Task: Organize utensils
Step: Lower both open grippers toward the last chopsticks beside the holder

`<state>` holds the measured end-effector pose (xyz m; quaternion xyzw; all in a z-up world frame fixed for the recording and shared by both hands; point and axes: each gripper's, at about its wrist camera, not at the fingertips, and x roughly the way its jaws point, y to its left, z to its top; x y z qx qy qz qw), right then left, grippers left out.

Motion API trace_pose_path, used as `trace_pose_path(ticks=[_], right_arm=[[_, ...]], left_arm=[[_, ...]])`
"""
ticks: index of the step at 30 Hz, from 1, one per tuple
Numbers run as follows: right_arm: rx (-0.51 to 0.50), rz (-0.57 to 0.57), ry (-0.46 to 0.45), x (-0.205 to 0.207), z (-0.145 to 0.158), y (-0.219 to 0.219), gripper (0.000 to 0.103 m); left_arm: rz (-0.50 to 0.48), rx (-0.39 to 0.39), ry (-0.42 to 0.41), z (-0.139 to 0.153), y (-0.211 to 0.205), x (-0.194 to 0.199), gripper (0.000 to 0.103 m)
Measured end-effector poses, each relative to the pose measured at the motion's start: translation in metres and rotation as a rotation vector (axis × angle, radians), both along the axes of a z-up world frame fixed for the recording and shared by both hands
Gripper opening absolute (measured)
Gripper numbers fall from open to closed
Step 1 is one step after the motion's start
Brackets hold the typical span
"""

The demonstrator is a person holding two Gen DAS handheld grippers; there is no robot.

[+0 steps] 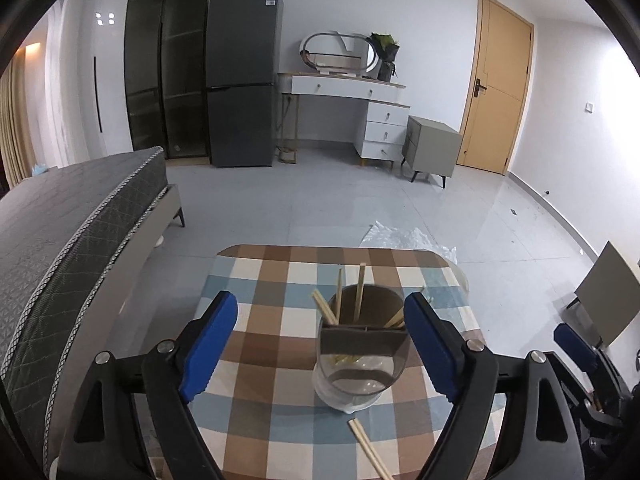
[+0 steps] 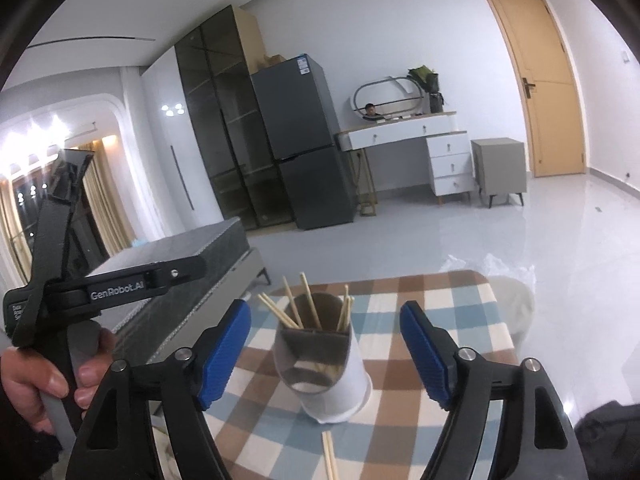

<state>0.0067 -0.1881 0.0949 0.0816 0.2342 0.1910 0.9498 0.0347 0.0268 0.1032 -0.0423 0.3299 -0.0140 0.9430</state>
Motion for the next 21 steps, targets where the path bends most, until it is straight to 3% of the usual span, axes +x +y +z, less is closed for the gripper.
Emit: trace_pose_path(ticks=[6, 14, 21], right_arm=[[-0.033, -0.012, 0.013, -0.014, -0.010, 0.003, 0.080], [-0.085, -0.018, 0.060, -0.023, -0.033, 0.008, 0.080], [-0.103, -0.033, 0.136, -0.021, -0.062, 0.005, 0.087]], left_arm=[[-0.011, -0.022, -0.021, -0.012, 0.004, -0.016, 0.090], [-0.015, -0.034, -0.017, -0.036, 0.007, -0.030, 0.091], [0.048, -0.060, -0.021, -0.071, 0.015, -0.045, 0.091]])
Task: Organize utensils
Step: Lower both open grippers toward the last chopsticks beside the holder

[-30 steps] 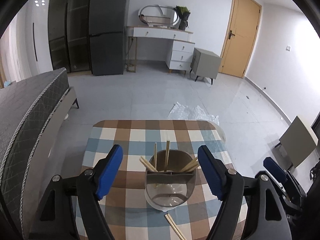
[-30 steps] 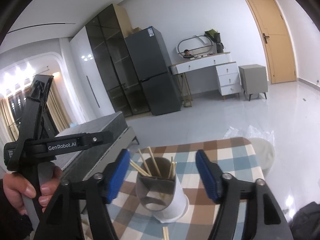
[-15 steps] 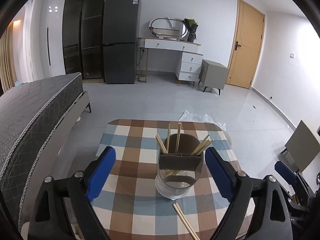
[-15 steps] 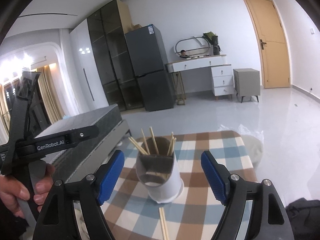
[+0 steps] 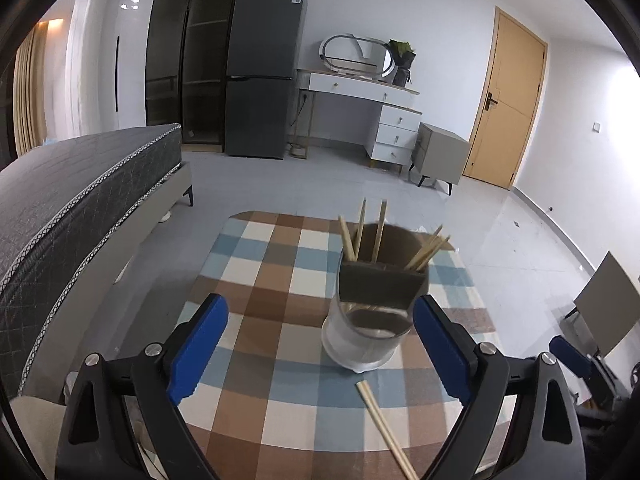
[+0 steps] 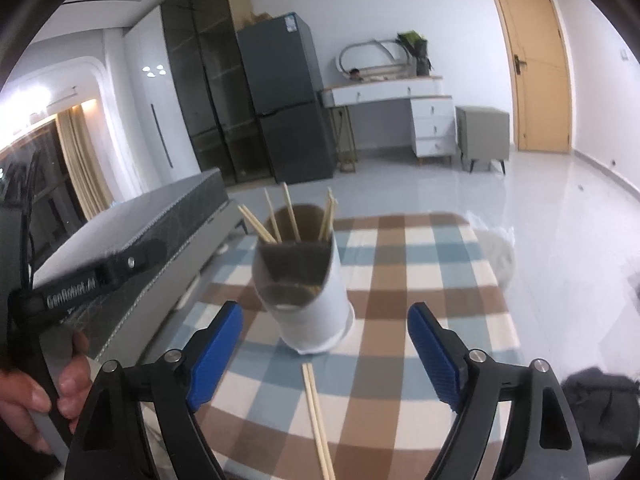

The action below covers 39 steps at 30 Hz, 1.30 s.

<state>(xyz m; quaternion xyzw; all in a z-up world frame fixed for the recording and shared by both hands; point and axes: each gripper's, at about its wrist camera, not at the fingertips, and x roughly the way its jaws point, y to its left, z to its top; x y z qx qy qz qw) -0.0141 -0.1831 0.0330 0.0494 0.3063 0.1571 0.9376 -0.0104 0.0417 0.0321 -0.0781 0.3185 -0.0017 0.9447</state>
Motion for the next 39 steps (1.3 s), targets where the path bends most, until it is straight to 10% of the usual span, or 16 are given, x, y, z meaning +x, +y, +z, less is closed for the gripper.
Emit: trace_pose_path(ticks=[9, 15, 32, 39], right_arm=[[-0.011, -0.019, 0.038, 0.005, -0.026, 0.001, 0.103], [-0.021, 0.016, 0.119, 0.020, -0.049, 0.011, 0.103], [-0.322, 0.103, 0.375, 0.066, -0.132, 0.060, 0.103], [-0.374, 0.126, 0.417, 0.083, -0.151, 0.073, 0.079]], left_arm=[[0.036, 0.088, 0.091, -0.055, -0.006, 0.004, 0.091], [0.064, -0.051, 0.269, -0.086, 0.014, 0.023, 0.091], [0.150, -0.199, 0.398, -0.105, 0.047, 0.045, 0.091], [0.176, -0.204, 0.449, -0.117, 0.054, 0.052, 0.091]])
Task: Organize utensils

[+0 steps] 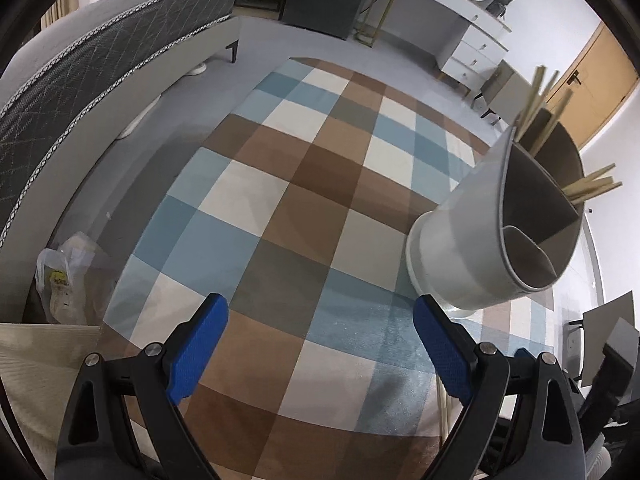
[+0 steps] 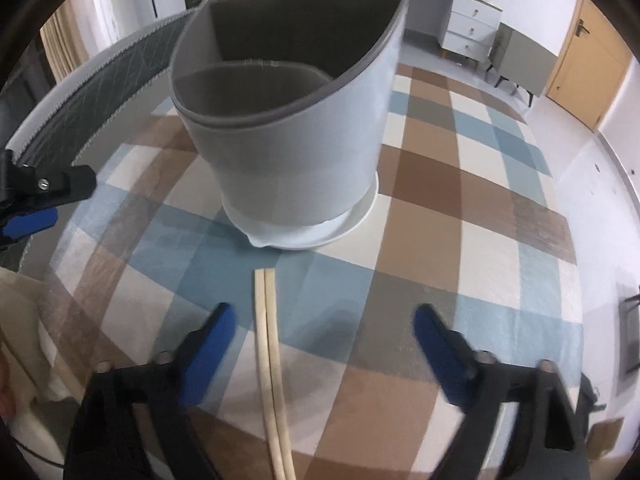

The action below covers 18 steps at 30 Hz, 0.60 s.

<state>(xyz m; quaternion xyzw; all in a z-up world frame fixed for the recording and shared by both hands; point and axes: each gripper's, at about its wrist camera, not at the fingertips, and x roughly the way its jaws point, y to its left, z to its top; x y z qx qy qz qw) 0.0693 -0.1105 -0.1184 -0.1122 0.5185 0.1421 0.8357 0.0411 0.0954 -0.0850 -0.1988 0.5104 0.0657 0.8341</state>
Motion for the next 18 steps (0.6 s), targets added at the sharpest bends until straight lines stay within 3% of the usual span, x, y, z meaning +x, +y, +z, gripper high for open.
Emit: trace_pose_path(ticks=[6, 18], right_arm=[[-0.031, 0.011, 0.056, 0.006, -0.016, 0.007, 0.061], [-0.060, 0.041, 0.052, 0.004, -0.014, 0.014, 0.052]], left_arm=[[0.006, -0.008, 0.028, -0.006, 0.003, 0.003, 0.091], [0.012, -0.022, 0.061, -0.010, 0.005, 0.005, 0.091]])
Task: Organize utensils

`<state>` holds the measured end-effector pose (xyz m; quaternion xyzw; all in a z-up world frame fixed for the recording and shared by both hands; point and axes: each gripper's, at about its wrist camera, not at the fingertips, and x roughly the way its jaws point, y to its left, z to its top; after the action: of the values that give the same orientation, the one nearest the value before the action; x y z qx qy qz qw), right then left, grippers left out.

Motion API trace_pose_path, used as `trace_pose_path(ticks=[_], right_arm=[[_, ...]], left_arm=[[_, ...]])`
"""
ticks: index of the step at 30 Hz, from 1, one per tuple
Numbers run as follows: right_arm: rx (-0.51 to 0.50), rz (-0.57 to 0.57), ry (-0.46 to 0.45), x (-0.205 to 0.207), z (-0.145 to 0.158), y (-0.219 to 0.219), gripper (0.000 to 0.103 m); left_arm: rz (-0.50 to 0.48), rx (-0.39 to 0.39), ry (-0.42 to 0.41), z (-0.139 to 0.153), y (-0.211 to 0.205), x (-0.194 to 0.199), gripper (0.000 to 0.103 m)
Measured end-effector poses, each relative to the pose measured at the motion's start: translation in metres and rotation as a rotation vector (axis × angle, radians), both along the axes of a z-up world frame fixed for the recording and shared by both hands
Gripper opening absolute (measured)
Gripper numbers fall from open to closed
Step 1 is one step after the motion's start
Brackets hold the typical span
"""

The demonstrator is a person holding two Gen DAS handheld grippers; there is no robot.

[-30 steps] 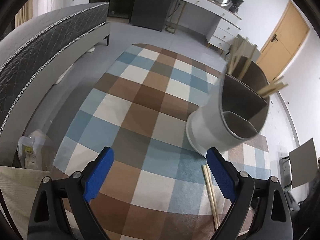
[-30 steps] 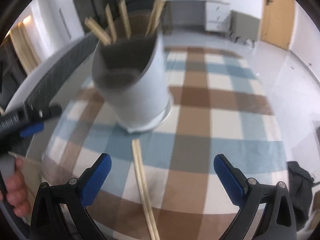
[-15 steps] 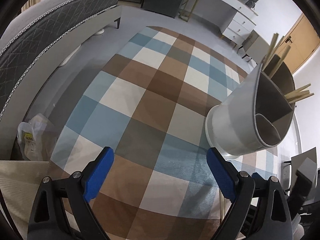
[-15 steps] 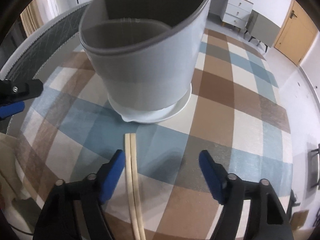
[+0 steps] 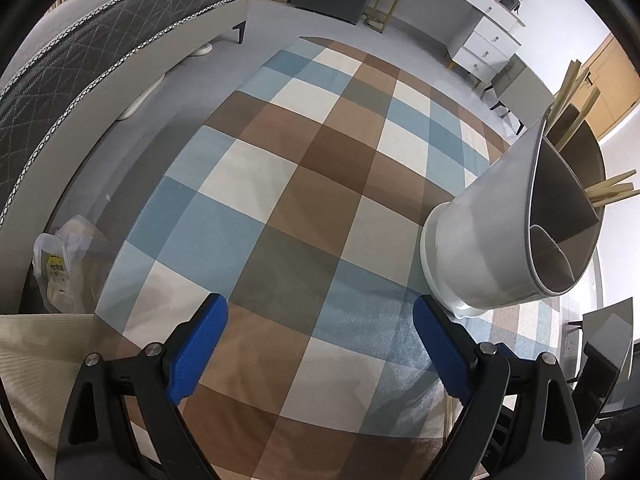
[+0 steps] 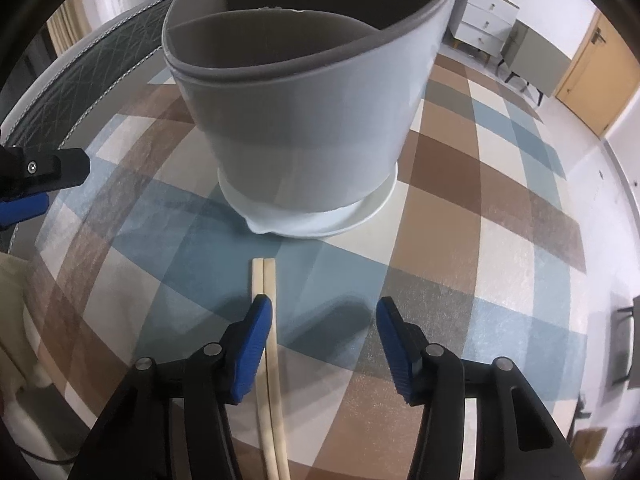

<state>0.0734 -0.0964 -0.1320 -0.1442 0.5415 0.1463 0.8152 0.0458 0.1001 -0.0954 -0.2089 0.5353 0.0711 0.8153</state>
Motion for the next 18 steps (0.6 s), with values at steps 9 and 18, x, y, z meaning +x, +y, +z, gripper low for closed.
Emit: trace_pose_path(ticks=[9, 18], right_arm=[[0.015, 0.023, 0.030, -0.006, -0.001, 0.008, 0.041], [0.033, 0.041, 0.003, -0.001, 0.000, 0.020, 0.041]], left_arm=[[0.004, -0.007, 0.010, 0.000, 0.001, 0.000, 0.091], [-0.001, -0.009, 0.020, -0.002, 0.001, 0.000, 0.091]])
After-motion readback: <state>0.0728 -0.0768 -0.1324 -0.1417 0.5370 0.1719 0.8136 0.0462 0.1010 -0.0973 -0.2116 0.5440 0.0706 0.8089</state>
